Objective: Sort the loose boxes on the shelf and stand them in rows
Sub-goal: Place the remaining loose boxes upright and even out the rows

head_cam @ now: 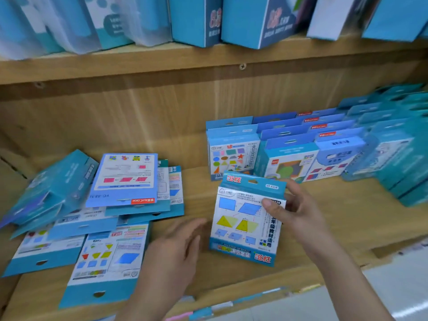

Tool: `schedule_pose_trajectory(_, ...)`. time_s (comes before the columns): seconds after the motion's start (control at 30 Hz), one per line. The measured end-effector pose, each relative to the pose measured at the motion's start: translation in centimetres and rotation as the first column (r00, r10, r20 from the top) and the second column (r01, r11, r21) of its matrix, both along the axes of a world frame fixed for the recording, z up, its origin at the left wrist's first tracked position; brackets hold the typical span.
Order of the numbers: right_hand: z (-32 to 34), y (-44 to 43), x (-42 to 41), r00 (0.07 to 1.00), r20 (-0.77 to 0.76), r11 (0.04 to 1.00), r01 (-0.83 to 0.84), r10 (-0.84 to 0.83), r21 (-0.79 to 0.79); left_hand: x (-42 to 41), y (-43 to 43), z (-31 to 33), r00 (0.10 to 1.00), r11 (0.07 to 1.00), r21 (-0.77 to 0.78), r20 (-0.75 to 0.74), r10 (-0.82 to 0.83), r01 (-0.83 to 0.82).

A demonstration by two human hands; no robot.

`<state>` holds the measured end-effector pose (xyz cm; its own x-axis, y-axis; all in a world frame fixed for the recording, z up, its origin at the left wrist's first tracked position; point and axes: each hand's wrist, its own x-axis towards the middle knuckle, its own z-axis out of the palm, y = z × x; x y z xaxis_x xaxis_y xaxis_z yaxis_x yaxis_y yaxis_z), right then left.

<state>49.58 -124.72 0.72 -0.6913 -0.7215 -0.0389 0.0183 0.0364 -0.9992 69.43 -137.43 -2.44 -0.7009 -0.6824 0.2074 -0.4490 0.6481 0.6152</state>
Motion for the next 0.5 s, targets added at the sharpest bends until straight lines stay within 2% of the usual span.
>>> schedule_pose_trajectory(0.03, 0.0, 0.5, -0.6, 0.999, 0.006, 0.999, 0.039, -0.039, -0.017, -0.2, -0.2, 0.2, 0.999, 0.999, -0.045, -0.037, -0.002, 0.001)
schedule_pose_trajectory(0.13, 0.0, 1.9, -1.6, 0.994, 0.041, 0.993, 0.101, -0.099, -0.057, -1.8, -0.1, 0.9, 0.994, 0.995, 0.083, -0.1, -0.049, 0.057)
schedule_pose_trajectory(0.2, -0.2, 2.4, -1.5, 0.996, 0.042, 0.993, 0.081, -0.078, -0.087, -3.0, 0.4, 1.3, 0.985, 0.984, 0.065, -0.055, -0.161, 0.164)
schedule_pose_trajectory(0.27, -0.6, 2.7, -1.3, 0.999, -0.001, 0.991, 0.049, -0.049, -0.125, -3.9, 0.3, 1.9, 0.969, 0.966, -0.071, 0.033, -0.247, 0.249)
schedule_pose_trajectory(0.33, -1.1, 2.7, -1.4, 0.997, -0.078, 0.986, 0.011, -0.024, -0.164, -3.8, -1.3, 2.7, 0.968, 0.942, -0.229, 0.11, -0.228, 0.247)
schedule_pose_trajectory(0.4, -1.5, 2.7, -1.4, 0.984, -0.173, 0.986, 0.009, -0.037, -0.164, -3.2, -4.0, 2.9, 0.963, 0.906, -0.373, 0.245, -0.114, 0.202)
schedule_pose_trajectory(0.5, -1.8, 2.1, -0.9, 0.95, -0.291, 0.989, 0.08, -0.113, -0.123, -1.2, -7.7, 2.4, 0.901, 0.834, -0.515, 0.432, 0.05, 0.2)
